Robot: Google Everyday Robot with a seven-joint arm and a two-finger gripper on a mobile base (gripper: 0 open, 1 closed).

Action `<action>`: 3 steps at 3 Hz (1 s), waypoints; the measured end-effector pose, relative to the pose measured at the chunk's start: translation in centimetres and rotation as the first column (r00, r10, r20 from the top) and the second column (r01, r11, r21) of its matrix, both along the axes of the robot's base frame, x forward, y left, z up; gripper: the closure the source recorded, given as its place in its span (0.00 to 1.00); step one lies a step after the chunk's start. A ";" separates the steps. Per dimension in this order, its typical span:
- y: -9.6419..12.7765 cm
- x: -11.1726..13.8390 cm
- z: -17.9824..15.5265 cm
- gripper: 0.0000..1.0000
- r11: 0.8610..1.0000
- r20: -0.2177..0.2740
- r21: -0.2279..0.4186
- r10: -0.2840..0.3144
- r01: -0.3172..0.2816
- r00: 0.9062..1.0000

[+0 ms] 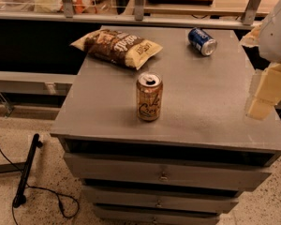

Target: Place pepsi can upright

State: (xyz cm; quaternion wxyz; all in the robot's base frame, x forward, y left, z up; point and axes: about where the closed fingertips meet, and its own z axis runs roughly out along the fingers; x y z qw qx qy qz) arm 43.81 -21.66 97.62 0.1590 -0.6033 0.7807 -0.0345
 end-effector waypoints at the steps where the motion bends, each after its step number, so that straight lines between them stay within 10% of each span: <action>1: 0.0 0.0 0.0 0.00 1.000 0.000 0.000 0.000 0.000 1.000; 3: -1.7 3.1 1.3 0.00 0.994 0.032 0.107 0.012 -0.016 0.999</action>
Offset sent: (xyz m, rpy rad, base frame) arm 0.0156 -0.0099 0.0082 0.0836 -0.0100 -0.0166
